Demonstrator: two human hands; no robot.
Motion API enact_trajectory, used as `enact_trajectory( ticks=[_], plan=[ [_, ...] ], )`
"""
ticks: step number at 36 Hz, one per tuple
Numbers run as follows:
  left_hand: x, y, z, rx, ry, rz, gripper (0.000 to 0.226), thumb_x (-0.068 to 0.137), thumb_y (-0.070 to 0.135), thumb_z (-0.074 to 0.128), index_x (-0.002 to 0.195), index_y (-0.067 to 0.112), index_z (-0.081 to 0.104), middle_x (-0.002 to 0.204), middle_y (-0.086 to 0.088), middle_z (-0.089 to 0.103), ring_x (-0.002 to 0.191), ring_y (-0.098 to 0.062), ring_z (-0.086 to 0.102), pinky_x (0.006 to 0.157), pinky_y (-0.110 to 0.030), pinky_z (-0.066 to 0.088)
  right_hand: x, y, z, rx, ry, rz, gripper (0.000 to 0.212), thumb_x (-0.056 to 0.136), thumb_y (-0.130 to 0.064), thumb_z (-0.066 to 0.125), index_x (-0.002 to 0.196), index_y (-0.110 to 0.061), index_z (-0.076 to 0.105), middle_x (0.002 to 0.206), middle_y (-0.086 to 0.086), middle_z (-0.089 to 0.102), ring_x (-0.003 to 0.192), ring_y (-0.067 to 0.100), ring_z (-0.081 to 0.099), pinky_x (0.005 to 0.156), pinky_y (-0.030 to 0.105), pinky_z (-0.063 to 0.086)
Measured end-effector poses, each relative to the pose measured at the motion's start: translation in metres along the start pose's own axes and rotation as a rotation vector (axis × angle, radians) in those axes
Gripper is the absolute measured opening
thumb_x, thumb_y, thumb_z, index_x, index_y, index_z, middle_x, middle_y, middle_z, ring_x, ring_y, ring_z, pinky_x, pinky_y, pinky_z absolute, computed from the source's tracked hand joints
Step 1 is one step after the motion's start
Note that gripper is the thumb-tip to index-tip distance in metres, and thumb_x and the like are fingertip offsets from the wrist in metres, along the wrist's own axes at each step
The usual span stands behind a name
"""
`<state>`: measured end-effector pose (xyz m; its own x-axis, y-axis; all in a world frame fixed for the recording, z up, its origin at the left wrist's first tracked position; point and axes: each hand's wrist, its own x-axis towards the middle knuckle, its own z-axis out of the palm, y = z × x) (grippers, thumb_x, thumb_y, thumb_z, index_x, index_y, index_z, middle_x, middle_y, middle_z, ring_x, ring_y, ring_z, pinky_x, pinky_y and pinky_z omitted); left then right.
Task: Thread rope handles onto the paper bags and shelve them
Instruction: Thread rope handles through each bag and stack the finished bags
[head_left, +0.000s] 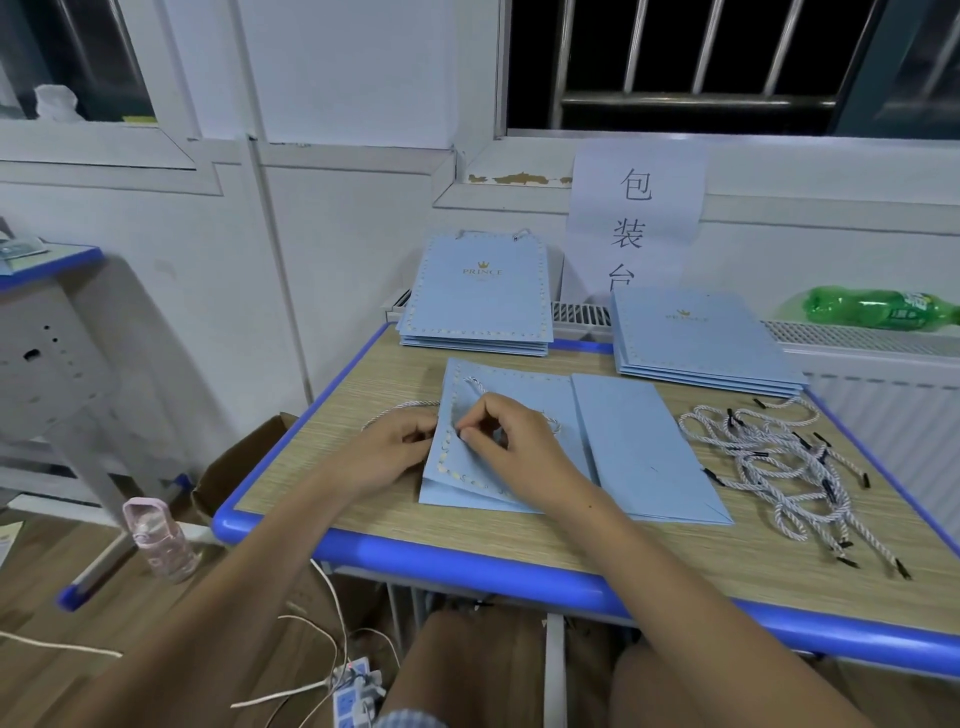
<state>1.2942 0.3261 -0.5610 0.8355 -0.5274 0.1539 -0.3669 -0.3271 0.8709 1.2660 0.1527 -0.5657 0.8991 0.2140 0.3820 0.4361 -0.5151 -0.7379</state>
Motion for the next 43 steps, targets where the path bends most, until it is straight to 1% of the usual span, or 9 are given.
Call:
enact_trajectory(
  ticks=[4,10,15,23,31,34,37,40,43],
  plan=[
    [0.002,-0.001,0.001,-0.061,0.05,0.015,0.025,0.095,0.003,0.048,0.094,0.02,0.066,0.081,0.026,0.068,0.08,0.01,0.061,0.07,-0.007,0.044,0.001,0.0,0.002,-0.066,0.041,-0.028,0.007,0.093,-0.014,0.057,0.091,-0.021,0.06,0.086,-0.011,0.057,0.074,-0.008,0.048,0.069,0.007,0.036],
    [0.005,-0.004,0.001,-0.053,0.151,-0.022,0.025,0.095,0.007,0.048,0.087,0.021,0.067,0.082,0.014,0.059,0.073,0.008,0.056,0.068,-0.008,0.041,-0.003,0.002,0.002,-0.185,0.049,-0.023,0.008,0.093,-0.022,0.057,0.093,-0.016,0.062,0.086,-0.004,0.057,0.075,0.002,0.049,0.068,0.014,0.037],
    [0.006,-0.007,0.0,0.047,0.198,-0.006,0.021,0.097,0.012,0.045,0.087,0.001,0.061,0.081,0.005,0.058,0.073,0.0,0.05,0.07,-0.015,0.039,-0.004,0.003,0.002,-0.268,0.009,-0.025,0.011,0.093,-0.027,0.055,0.09,-0.018,0.059,0.087,-0.009,0.055,0.083,0.008,0.05,0.077,0.024,0.042],
    [0.009,-0.016,0.001,0.02,0.233,-0.019,0.02,0.093,0.005,0.055,0.087,0.019,0.066,0.081,0.009,0.069,0.082,-0.01,0.065,0.076,-0.024,0.05,-0.004,0.003,0.001,-0.199,-0.021,-0.005,0.018,0.096,-0.028,0.05,0.089,-0.014,0.06,0.086,-0.004,0.058,0.082,0.012,0.05,0.077,0.03,0.043],
    [0.007,-0.006,0.001,-0.143,0.243,-0.108,0.024,0.095,0.015,0.052,0.086,-0.001,0.068,0.063,0.008,0.06,0.056,-0.002,0.049,0.058,-0.019,0.037,-0.003,-0.002,-0.001,0.033,-0.027,0.088,0.017,0.098,-0.023,0.048,0.095,-0.012,0.06,0.093,0.0,0.062,0.088,0.015,0.056,0.08,0.028,0.043],
    [0.005,-0.003,0.003,-0.163,0.272,-0.105,0.018,0.08,0.027,0.06,0.094,0.017,0.062,0.074,0.008,0.057,0.068,-0.006,0.051,0.064,-0.021,0.037,-0.002,-0.003,-0.002,0.174,-0.008,0.15,0.018,0.099,-0.023,0.046,0.095,-0.014,0.06,0.098,0.001,0.064,0.094,0.017,0.057,0.08,0.023,0.044],
    [0.002,-0.005,0.004,-0.031,0.193,-0.013,0.042,0.073,0.025,0.066,0.11,0.036,0.05,0.087,0.002,0.041,0.063,0.0,0.044,0.063,-0.013,0.039,-0.002,-0.002,-0.001,0.228,-0.003,0.156,0.018,0.1,-0.022,0.044,0.089,-0.019,0.058,0.09,-0.012,0.061,0.088,0.003,0.058,0.075,0.015,0.043],
    [0.002,-0.006,0.006,0.174,0.163,0.079,0.041,0.085,0.011,0.069,0.112,0.037,0.053,0.094,0.002,0.034,0.062,0.005,0.042,0.066,-0.007,0.039,-0.003,-0.005,-0.001,0.265,0.043,0.091,0.023,0.1,-0.014,0.043,0.082,-0.021,0.055,0.089,-0.009,0.055,0.08,-0.015,0.053,0.078,0.005,0.04],
    [0.001,-0.006,0.006,0.213,0.132,0.116,0.038,0.084,0.014,0.069,0.112,0.034,0.053,0.095,0.004,0.033,0.073,0.011,0.042,0.075,-0.001,0.035,-0.003,-0.005,0.0,0.218,0.088,-0.003,0.021,0.098,-0.007,0.045,0.081,-0.008,0.057,0.089,-0.005,0.049,0.081,-0.01,0.05,0.08,0.006,0.036]
  ],
)
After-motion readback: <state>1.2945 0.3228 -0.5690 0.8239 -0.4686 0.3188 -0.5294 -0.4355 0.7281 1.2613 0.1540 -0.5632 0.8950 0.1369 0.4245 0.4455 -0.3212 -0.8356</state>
